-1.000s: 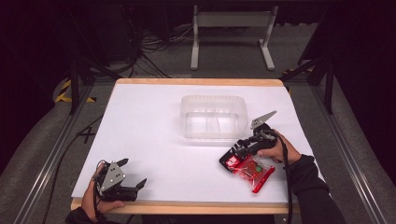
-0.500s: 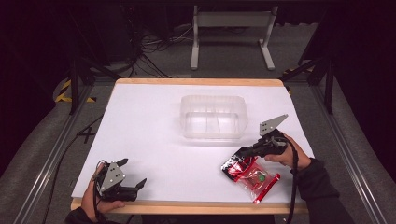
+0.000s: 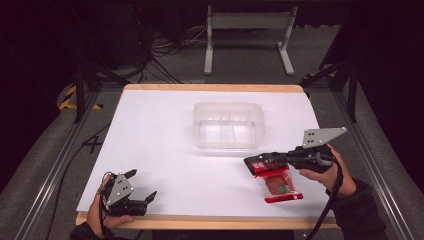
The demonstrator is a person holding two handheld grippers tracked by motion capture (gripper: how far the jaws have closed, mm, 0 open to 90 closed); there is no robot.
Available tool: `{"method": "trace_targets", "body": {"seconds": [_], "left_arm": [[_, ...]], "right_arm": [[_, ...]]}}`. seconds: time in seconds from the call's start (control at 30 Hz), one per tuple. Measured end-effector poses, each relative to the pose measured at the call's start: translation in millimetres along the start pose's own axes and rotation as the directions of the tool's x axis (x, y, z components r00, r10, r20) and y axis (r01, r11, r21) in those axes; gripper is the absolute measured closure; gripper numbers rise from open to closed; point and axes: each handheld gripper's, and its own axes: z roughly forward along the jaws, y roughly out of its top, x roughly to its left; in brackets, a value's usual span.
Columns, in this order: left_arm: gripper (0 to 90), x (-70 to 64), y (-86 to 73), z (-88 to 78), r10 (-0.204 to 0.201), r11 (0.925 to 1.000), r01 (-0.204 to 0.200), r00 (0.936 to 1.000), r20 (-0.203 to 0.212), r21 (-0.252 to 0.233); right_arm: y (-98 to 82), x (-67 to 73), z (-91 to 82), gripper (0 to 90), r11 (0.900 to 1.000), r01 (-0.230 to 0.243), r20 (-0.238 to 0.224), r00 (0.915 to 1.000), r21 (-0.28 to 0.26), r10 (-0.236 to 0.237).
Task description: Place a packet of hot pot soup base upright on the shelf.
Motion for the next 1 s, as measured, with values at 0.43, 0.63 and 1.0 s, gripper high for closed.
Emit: {"method": "trace_targets", "body": {"seconds": [0.43,0.63,1.0], "left_arm": [[7.0,0.7,1.5,0.6,0.009,1.0,-0.009,0.9999,0.007,-0.003],[7.0,-0.5,2.1,1.3,0.008,1.0,-0.008,0.9999,0.009,-0.004],[7.0,0.2,2.2,1.9,0.008,1.0,-0.008,0.9999,0.011,-0.005]], "right_arm": [[11.7,16.2,-19.6,90.0,0.999,-0.014,0.085,0.9963,-0.042,0.017],[28.7,22.8,-17.8,90.0,0.996,-0.005,0.139,0.9902,-0.085,0.017],[61.4,15.9,-6.2,90.0,0.983,-0.025,0.208,0.9761,-0.182,0.064]]}}
